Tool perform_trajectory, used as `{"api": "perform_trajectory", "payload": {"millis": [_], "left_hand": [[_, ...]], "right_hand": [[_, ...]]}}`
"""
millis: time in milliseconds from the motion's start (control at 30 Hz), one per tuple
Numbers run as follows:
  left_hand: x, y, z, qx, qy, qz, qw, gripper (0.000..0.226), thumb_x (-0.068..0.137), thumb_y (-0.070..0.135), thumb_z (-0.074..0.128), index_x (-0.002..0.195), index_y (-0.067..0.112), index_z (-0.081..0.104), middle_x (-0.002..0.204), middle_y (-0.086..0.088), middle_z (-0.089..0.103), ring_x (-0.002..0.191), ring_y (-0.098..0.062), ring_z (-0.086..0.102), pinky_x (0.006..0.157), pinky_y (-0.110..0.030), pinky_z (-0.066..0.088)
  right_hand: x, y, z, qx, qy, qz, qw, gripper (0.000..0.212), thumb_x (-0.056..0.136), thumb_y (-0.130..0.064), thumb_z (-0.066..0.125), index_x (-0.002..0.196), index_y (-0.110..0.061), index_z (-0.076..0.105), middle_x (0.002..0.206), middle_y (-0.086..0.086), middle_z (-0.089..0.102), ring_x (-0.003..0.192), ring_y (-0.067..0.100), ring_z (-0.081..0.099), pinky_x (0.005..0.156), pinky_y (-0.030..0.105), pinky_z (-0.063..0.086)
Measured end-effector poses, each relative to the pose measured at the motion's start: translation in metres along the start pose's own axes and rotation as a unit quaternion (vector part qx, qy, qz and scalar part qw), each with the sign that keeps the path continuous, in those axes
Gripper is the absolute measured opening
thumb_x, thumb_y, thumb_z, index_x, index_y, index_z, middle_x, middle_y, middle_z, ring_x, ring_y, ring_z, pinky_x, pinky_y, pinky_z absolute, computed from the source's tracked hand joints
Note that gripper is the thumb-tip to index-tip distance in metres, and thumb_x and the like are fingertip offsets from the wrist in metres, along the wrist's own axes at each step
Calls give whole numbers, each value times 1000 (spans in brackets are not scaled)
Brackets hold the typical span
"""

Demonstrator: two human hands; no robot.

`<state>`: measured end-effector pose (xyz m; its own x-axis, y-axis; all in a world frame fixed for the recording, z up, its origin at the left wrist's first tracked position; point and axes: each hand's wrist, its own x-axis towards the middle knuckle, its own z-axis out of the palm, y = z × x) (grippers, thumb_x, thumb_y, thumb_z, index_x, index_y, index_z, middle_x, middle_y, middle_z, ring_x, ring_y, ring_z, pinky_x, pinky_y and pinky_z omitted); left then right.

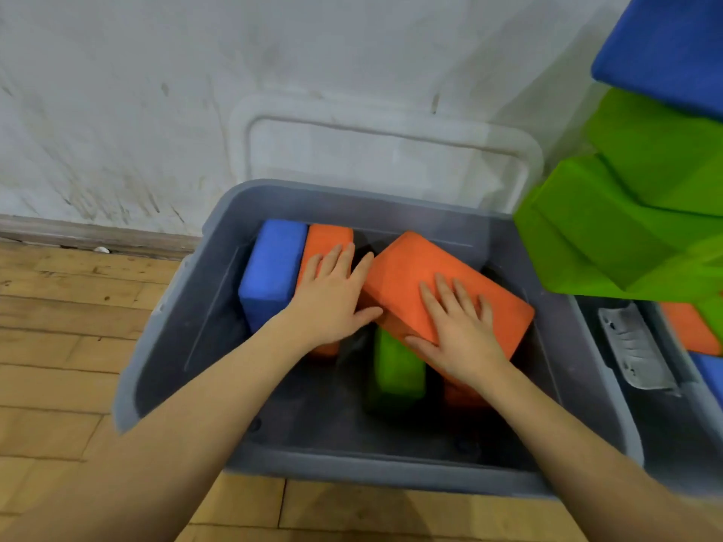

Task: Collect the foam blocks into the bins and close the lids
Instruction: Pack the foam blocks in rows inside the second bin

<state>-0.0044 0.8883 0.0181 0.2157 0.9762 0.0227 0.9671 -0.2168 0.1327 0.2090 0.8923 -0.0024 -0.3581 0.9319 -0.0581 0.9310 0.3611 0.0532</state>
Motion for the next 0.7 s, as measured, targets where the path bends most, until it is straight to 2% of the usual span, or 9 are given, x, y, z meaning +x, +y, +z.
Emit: {"api": "perform_trajectory", "payload": {"millis": [67,133,233,333,433,500,567,633,700], "left_hand": [[14,-1,4,34,-22,-1,999,94,84,68,44,151,19,0,157,-15,2,144,-30,-1,113,-46,2],[26,-3,10,46,-31,12,998,101,79,72,46,151,21,-1,157,-14,5,144,-32,0,112,-47,3],[35,0,19,4,9,37,999,101,76,71,52,150,22,4,152,-9,27,143,-34,9,110,-48,4],[34,2,18,-164,69,53,983,97,70,63,66,148,26,22,145,1,40,140,-23,24,107,-43,12],[24,7,5,-338,116,60,932,89,67,46,78,142,25,35,140,4,42,125,-1,36,104,-15,24],[14,12,-7,-357,147,53,921,83,68,32,81,139,21,40,134,4,40,119,3,34,98,-1,21],[3,13,-21,-356,163,34,919,78,69,34,81,136,26,42,132,7,37,120,1,35,98,-5,27],[-10,12,-36,-339,169,20,925,75,69,47,75,134,33,41,135,6,36,122,-5,39,96,-22,39],[-25,12,-50,-297,177,16,938,70,71,55,63,134,34,41,139,-2,37,124,-17,41,93,-33,42]], "right_hand": [[0,-1,1,-19,15,-20,1000,76,84,-57,52,144,-13,36,149,16,35,135,41,34,101,64,28],[-1,3,0,-22,30,-24,999,69,83,-55,43,133,-8,51,135,18,53,120,44,51,88,65,42],[-5,9,-4,-4,49,-38,998,66,84,-50,35,128,-6,55,129,17,58,113,42,57,85,60,48],[-10,17,-9,16,109,-61,992,61,86,-45,38,129,-5,54,130,16,58,114,39,58,87,54,50],[-16,22,-20,60,160,-94,981,56,90,-39,41,131,-2,52,134,16,54,119,37,54,92,51,49],[-18,21,-28,101,186,-115,971,54,91,-34,43,133,-2,49,138,15,51,124,35,50,96,51,46],[-19,17,-36,152,198,-130,960,51,91,-31,46,133,-3,49,139,13,50,127,33,47,98,51,44],[-18,12,-45,192,200,-144,950,52,89,-32,51,134,-6,49,139,12,50,127,32,47,99,50,43],[-14,3,-56,224,184,-139,947,65,84,-42,55,139,-11,42,141,10,46,126,30,45,101,48,42]]}}
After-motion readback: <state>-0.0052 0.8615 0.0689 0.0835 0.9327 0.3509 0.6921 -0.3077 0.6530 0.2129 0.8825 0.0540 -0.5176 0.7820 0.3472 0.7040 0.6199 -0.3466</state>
